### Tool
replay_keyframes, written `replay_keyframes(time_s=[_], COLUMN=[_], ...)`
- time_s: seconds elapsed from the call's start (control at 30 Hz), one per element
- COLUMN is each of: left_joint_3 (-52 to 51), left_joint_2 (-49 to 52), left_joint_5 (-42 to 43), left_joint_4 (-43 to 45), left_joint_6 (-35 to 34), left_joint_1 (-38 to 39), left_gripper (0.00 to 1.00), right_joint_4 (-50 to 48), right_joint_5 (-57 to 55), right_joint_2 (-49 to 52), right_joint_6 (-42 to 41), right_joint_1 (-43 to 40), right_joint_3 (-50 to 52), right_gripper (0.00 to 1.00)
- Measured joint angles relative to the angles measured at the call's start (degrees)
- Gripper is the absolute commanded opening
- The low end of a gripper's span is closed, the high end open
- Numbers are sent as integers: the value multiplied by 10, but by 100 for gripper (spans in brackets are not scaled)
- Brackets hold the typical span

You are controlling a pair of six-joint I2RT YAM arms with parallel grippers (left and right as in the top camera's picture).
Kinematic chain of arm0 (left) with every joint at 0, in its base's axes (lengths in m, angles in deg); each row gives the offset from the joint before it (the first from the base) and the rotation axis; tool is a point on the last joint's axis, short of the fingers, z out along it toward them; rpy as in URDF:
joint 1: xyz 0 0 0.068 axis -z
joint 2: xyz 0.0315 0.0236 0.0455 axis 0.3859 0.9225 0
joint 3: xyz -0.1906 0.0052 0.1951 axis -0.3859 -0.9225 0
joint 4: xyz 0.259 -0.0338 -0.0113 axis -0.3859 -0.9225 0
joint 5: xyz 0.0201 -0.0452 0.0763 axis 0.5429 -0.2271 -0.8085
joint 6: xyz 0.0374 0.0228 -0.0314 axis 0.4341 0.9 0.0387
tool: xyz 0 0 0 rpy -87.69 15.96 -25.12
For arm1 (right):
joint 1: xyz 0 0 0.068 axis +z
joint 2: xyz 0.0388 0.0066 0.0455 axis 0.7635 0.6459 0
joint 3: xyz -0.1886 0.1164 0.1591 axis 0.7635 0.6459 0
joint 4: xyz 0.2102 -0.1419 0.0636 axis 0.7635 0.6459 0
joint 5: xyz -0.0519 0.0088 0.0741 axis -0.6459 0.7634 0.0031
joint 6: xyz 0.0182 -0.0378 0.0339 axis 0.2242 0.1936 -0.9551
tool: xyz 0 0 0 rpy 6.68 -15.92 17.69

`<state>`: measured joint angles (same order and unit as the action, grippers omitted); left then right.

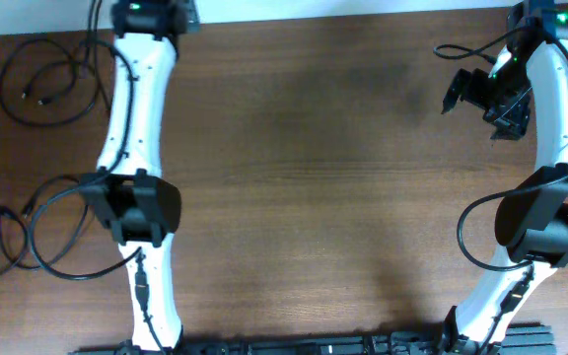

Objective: Untangle cables

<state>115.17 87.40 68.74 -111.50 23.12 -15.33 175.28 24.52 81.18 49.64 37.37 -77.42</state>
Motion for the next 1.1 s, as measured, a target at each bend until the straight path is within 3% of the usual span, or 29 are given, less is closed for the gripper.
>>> replay_keyframes(time_s=[0.43,0.63,0.9,1.1], left_joint_3=[-1,-16,-98,-173], left_joint_2=[0,0,0,0], left_joint_5=[218,193,205,208], left_joint_4=[52,55,132,136], left_joint_6=[-82,-90,-91,-87], left_joint_1=[-36,-37,-61,-75], left_gripper=[0,0,4,17], right_joint_4=[0,0,0,0], right_joint_5=[0,0,0,0], right_joint_2=[0,0,0,0], right_joint_6=[0,0,0,0], right_joint_1=[0,0,0,0], right_joint_3=[0,0,0,0], right_gripper=[98,98,98,98])
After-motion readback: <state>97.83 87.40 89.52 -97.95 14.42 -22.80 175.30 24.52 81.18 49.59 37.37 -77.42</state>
